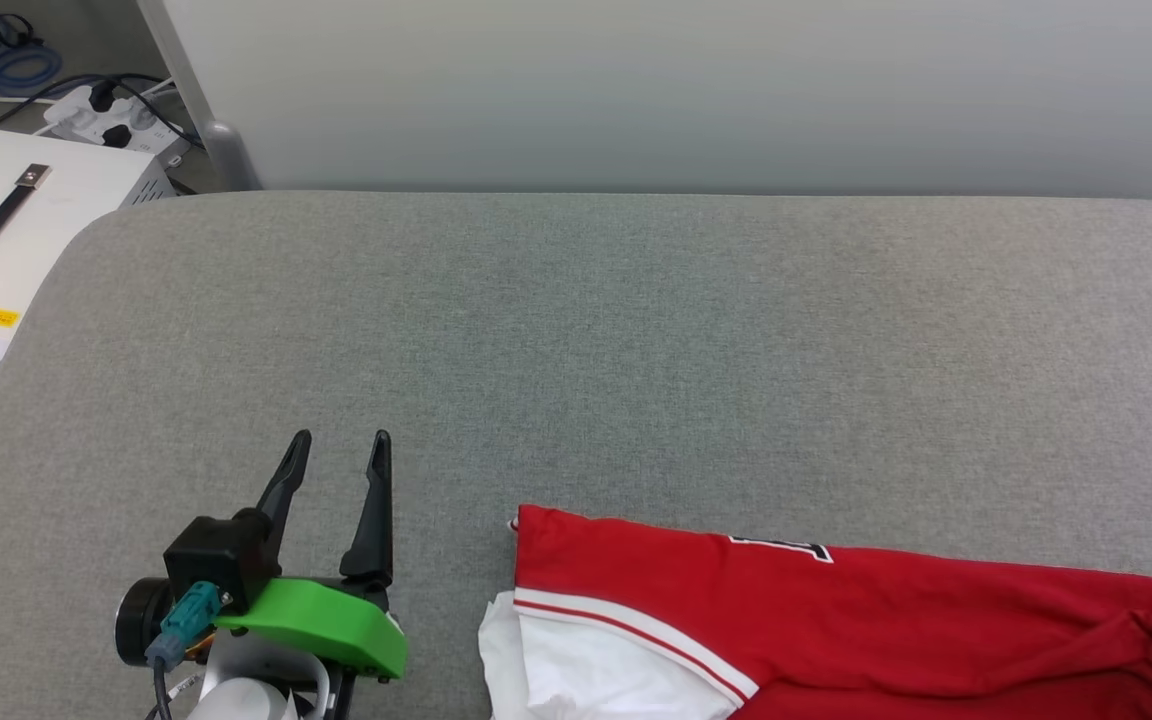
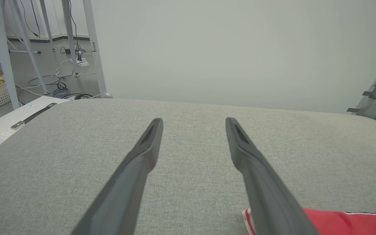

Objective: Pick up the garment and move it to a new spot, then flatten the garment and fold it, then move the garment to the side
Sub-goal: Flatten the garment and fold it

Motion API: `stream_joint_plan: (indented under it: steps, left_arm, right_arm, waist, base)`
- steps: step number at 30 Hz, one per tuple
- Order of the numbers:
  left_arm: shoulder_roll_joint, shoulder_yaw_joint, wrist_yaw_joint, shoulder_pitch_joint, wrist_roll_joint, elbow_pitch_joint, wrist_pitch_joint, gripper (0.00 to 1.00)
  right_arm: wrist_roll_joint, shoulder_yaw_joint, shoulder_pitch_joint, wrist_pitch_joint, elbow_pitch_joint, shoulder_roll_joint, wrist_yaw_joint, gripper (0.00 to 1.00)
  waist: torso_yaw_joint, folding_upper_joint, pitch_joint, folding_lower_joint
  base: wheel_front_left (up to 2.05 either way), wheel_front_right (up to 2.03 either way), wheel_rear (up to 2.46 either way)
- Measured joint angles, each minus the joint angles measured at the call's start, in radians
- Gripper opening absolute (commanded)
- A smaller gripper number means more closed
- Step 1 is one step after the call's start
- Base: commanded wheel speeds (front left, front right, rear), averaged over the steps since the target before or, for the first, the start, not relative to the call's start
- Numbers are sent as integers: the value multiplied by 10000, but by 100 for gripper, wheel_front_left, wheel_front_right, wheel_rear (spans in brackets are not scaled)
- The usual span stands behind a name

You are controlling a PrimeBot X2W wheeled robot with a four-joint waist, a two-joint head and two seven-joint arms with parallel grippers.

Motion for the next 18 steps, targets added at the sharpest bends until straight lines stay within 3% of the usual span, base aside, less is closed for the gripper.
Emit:
stream_joint_plan:
  steps: [9, 14, 18]
  left_arm:
    - [35, -48, 6, 0, 0, -52, 2, 100]
    - [29, -163, 4, -14, 0, -69, 90, 100]
    - [10, -297, -8, -82, 6, -84, 132, 100]
  right_arm:
    - [3333, -393, -198, 2071, -706, 2259, 0, 0]
    - [5122, -198, -351, 2899, -1043, 2742, 0, 0]
    - [6497, 577, -406, 3060, -997, 2847, 0, 0]
  waist:
    - [55, 0, 19, 0]
    - [204, 0, 27, 0]
    - [399, 0, 76, 0]
  base:
    - [0, 0, 0]
    - [0, 0, 0]
    - [0, 0, 0]
